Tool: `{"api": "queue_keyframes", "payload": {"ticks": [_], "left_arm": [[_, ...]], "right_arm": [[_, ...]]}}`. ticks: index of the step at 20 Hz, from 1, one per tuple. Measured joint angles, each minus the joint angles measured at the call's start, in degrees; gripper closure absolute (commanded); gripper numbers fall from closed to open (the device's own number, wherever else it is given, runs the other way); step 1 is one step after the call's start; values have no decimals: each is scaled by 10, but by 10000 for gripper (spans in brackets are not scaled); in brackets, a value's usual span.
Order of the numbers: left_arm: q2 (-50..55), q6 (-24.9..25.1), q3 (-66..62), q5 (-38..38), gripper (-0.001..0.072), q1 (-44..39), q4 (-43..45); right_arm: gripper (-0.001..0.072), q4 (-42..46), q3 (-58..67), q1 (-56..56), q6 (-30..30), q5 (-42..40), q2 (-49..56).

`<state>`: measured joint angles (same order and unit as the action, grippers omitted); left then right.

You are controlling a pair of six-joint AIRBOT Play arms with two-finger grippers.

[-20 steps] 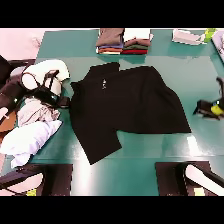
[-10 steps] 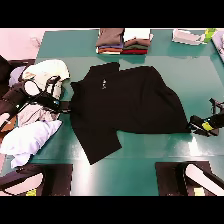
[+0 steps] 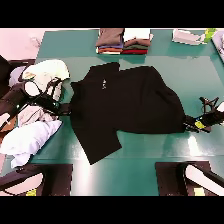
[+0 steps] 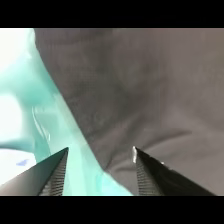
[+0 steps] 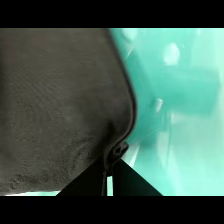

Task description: Fold the shirts.

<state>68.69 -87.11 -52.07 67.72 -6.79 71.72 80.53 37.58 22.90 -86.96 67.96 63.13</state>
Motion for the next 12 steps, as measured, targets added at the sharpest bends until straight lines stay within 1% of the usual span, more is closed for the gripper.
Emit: {"api": "queue_keyframes", "payload": {"ticks": [3,5,8,10,11,12], "left_arm": [[-6,0,34,13,204,0,-5],[-8,0,62,9,204,0,-24],[-9,3,97,-18,205,-5,-59],[-10,6,111,-34,208,-25,-76],[-10,6,115,-44,358,-37,-81],[-10,8,119,-59,592,-49,-87]], "right_arm": [[695,3,0,-20,0,-6,1],[695,5,0,-31,0,-9,1],[695,5,0,-46,0,-14,1],[694,6,0,-54,0,-15,1],[695,5,0,-58,-1,-16,1],[694,5,0,-61,-1,-16,1]]}}
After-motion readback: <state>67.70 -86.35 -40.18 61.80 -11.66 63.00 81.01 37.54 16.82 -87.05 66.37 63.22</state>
